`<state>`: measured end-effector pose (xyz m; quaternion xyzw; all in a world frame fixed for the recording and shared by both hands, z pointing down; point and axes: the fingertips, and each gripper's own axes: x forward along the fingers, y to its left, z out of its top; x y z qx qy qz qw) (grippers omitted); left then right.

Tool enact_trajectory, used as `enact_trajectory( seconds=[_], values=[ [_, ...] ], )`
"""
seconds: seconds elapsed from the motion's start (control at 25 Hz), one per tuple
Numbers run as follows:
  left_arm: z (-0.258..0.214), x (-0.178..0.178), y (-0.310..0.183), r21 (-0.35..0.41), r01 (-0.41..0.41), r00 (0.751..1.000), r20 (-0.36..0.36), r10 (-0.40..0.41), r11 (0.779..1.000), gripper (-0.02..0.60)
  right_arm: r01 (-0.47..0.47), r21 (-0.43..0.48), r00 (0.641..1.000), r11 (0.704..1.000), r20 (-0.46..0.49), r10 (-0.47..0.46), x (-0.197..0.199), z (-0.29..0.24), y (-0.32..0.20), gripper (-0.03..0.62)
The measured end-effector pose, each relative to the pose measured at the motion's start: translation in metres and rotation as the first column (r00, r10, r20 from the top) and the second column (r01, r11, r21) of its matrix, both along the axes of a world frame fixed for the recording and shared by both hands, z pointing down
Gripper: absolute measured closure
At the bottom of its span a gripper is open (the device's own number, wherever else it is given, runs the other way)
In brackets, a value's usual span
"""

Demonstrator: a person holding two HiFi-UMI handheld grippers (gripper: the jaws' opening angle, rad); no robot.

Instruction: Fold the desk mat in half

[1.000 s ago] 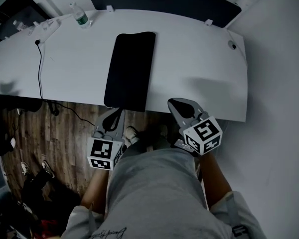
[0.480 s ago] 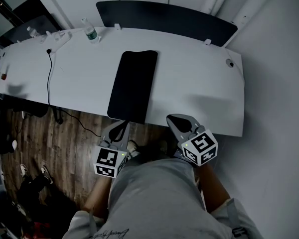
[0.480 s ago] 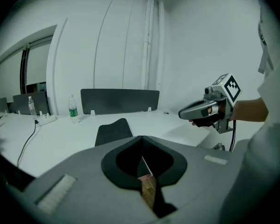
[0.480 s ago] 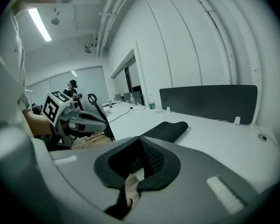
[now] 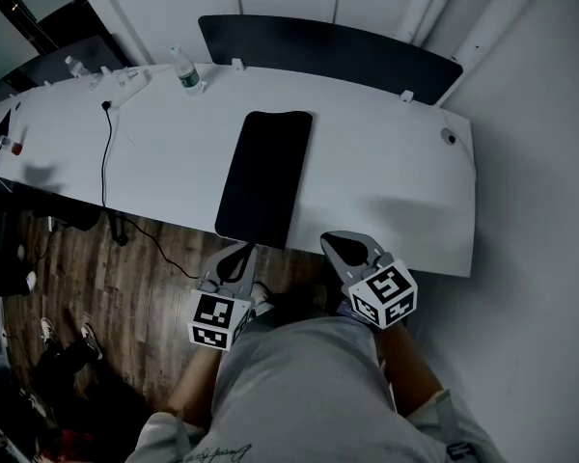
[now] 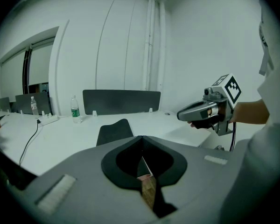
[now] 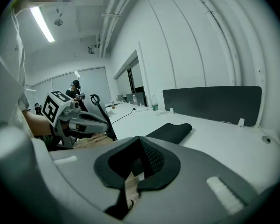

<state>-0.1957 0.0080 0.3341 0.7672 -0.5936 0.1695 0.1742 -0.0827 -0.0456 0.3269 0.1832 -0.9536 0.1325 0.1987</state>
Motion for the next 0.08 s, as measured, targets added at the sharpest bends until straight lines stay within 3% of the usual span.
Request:
enact_trajectory(
  seconds=[0.08],
  values=[
    [0.0034, 0.0030, 0.0055, -0.042, -0.014, 1.000, -0.003, 0.014, 0.999, 0.561, -0.003, -0.007, 1.000, 1.000, 0.005, 0.003, -0.0005, 0.0018, 0.0045, 0.589]
  ],
)
